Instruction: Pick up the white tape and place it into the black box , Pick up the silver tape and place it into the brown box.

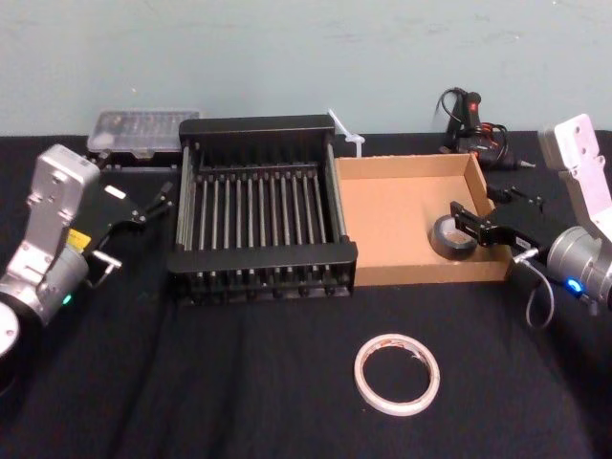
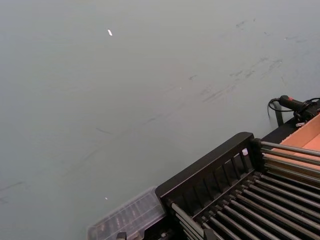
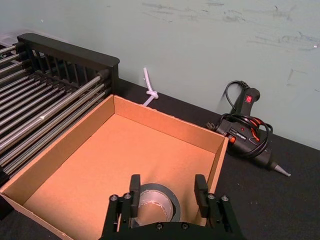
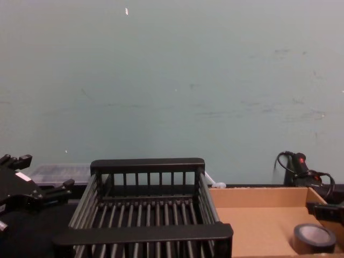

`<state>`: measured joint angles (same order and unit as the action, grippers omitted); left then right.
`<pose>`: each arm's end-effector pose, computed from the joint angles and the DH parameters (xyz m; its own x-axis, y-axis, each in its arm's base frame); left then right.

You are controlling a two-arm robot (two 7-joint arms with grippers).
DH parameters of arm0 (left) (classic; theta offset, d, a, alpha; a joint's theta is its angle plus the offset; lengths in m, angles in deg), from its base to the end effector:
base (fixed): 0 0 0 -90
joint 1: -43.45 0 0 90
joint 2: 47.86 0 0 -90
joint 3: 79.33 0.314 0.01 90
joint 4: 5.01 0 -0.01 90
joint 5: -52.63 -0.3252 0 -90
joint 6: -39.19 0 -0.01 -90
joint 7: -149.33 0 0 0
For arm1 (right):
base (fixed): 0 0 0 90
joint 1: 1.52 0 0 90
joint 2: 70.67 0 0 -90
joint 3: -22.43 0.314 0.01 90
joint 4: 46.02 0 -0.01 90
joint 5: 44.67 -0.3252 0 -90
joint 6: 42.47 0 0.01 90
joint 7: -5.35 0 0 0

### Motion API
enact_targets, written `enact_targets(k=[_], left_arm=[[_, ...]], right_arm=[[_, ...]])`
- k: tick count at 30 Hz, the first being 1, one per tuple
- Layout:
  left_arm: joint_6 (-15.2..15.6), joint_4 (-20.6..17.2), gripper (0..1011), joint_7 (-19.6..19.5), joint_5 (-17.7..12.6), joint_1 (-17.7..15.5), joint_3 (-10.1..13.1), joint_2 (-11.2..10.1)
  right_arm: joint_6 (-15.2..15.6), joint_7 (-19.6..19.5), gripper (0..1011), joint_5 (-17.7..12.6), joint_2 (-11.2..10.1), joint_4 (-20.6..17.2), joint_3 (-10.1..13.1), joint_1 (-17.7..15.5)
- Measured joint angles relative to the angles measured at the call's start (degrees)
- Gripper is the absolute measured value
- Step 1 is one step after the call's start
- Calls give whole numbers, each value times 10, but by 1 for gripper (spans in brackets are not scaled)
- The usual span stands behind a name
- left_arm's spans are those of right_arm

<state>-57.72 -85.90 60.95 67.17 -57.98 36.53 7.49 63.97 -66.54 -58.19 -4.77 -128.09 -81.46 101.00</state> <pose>0.3775 0.0921 -0.3248 0.2922 0.8802 0.3739 -0.9553 0.2872 0.0704 0.4029 -0.0772 -0.2935 0.4475 -0.8865 0.1174 0.8573 0.3879 -0.3384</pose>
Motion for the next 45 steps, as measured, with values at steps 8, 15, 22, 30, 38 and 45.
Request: enact_targets(k=[8, 15, 22, 30, 38, 45], left_arm=[[0, 0, 1001, 0, 0, 0, 0, 0], [0, 0, 1001, 0, 0, 0, 0, 0], [0, 0, 1001, 0, 0, 0, 0, 0], [0, 0, 1001, 0, 0, 0, 0, 0], [0, 0, 1001, 0, 0, 0, 0, 0], [0, 0, 1001, 0, 0, 0, 0, 0]], right_arm=[[0, 0, 866, 0, 0, 0, 0, 0], [1, 0, 1002, -1, 0, 0, 0, 0], [0, 4, 1002, 0, -2, -10, 3, -6], [13, 15, 1002, -14, -15, -47, 13, -29], [39, 34, 1002, -44, -43, -102, 26, -67], [54, 49, 1002, -65, -75, -148, 27, -107]])
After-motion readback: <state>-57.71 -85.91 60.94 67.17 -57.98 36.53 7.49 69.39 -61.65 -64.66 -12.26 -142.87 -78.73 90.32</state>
